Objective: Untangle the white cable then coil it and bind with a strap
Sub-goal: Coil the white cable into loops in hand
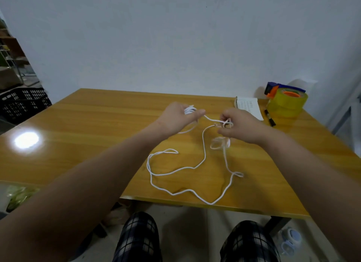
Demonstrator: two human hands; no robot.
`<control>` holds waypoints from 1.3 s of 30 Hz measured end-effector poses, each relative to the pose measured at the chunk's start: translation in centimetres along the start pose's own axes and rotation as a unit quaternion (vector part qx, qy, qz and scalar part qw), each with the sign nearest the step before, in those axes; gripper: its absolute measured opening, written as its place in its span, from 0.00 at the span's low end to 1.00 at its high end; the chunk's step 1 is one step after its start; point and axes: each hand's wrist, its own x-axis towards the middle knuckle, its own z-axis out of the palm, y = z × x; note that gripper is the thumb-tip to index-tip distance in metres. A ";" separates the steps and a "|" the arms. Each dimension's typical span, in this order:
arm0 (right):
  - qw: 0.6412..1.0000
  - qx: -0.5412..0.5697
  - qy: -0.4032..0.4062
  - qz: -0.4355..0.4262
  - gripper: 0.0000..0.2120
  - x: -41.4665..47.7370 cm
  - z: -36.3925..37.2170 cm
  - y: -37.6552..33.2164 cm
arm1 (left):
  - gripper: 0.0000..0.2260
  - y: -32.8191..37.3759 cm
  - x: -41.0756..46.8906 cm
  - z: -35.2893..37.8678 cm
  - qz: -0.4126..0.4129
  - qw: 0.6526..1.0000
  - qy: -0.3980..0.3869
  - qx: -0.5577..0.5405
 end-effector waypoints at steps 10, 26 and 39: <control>0.956 0.235 0.173 -0.011 0.08 -1.0 3.2 -1.6 | 0.21 -3.7 1.1 2.0 -0.108 0.991 0.073 0.025; 0.957 0.276 0.071 0.044 0.17 -2.0 2.2 -1.8 | 0.18 -7.6 1.6 -0.6 -0.227 0.947 0.208 -0.088; 0.978 0.026 -0.153 0.138 0.50 -1.7 3.0 -0.2 | 0.17 -1.4 1.5 -1.1 -0.088 0.938 0.199 -0.269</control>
